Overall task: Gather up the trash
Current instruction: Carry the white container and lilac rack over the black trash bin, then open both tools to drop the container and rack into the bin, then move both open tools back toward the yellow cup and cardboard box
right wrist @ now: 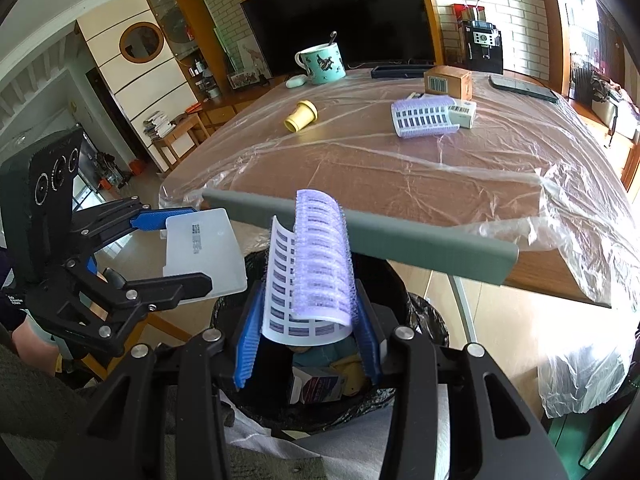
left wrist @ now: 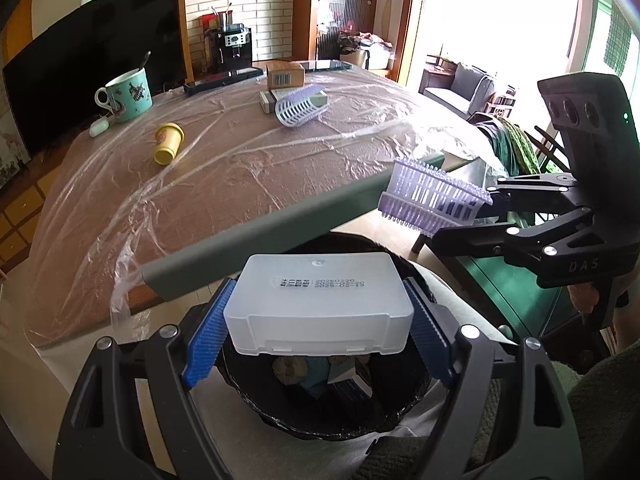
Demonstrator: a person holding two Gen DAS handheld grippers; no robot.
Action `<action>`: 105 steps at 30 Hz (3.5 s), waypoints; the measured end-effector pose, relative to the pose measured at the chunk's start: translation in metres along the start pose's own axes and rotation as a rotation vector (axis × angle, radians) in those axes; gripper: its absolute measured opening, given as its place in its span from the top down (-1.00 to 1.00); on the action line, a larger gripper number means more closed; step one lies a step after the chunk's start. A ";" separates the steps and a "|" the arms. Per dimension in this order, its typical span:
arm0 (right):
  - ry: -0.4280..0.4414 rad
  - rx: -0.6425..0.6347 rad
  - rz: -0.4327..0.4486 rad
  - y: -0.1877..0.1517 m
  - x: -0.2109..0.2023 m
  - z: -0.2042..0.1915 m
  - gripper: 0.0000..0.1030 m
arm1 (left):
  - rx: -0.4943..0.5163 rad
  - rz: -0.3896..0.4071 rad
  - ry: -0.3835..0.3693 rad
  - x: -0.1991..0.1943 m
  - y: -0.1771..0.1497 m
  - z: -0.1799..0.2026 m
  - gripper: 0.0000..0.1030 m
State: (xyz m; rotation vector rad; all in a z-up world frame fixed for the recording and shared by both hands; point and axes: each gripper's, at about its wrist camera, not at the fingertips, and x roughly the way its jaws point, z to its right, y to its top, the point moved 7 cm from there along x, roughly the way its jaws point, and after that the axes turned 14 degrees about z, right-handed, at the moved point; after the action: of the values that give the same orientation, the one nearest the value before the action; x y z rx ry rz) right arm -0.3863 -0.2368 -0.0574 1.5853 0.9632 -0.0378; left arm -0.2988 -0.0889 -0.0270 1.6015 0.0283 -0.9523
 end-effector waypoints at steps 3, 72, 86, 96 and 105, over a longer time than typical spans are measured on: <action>0.000 0.013 -0.019 -0.009 0.002 0.000 0.19 | -0.001 -0.022 0.003 0.004 -0.010 0.001 -0.60; -0.094 -0.047 -0.181 -0.060 0.060 0.010 0.19 | 0.016 -0.195 0.097 0.061 -0.065 -0.015 -0.60; -0.093 -0.049 -0.182 -0.058 0.060 0.010 0.19 | 0.021 -0.198 0.101 0.062 -0.064 -0.014 -0.60; -0.088 -0.020 -0.159 -0.055 0.058 0.011 -0.22 | -0.019 -0.150 0.095 0.059 -0.057 -0.020 -0.82; -0.130 -0.031 -0.068 -0.028 0.024 0.010 -0.48 | -0.017 -0.089 0.092 0.030 -0.038 -0.020 -0.82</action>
State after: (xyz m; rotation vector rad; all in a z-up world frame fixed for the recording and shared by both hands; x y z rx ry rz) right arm -0.3825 -0.2340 -0.0957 1.5022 0.9112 -0.1707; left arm -0.2870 -0.0751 -0.0761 1.6387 0.1719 -0.9437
